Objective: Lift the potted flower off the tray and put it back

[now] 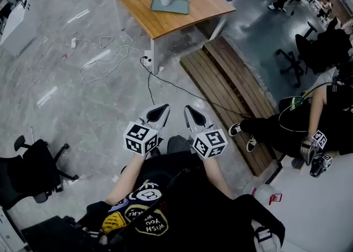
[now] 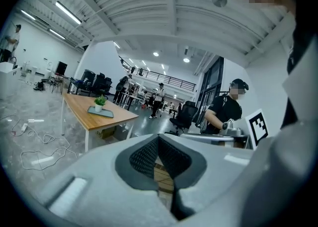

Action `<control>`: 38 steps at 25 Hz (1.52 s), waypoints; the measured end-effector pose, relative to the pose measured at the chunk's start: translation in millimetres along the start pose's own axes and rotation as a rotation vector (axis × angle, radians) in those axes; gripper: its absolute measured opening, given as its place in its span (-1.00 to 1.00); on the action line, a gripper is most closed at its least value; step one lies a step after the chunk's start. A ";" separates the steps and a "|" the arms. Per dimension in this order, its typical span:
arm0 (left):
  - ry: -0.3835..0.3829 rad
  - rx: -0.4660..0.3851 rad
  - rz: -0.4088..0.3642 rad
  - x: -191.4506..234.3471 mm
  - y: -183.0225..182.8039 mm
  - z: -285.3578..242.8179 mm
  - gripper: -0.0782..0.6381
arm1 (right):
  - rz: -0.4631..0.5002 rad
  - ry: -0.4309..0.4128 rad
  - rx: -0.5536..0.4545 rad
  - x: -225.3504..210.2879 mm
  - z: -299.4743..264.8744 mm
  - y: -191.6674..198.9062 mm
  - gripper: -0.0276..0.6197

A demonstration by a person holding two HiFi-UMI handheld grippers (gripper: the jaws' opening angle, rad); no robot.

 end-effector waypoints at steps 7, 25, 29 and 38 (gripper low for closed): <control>0.009 0.040 0.017 46.9 -13.7 -59.4 -0.79 | -0.056 0.022 0.008 -55.4 -53.8 -12.9 -0.92; -0.089 0.025 0.013 204.2 -130.3 -279.6 -0.79 | -0.038 -0.108 0.064 -260.9 -274.8 -112.7 -0.92; -0.100 0.025 0.044 260.1 -141.4 -316.9 -0.79 | -0.058 -0.102 0.098 -293.0 -322.5 -114.7 -0.92; -0.032 0.067 -0.046 420.1 -211.4 -443.0 -0.79 | -0.049 -0.025 0.104 -375.7 -503.9 -146.8 -0.92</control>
Point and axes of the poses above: the fingertips, and each gripper's own axes: z backward along the fingers, x to its left, y out of its underside, the point moved 6 cm from there along z, backward along the fingers, and after that the axes turned 5 degrees about -y, right-handed, at the moved point
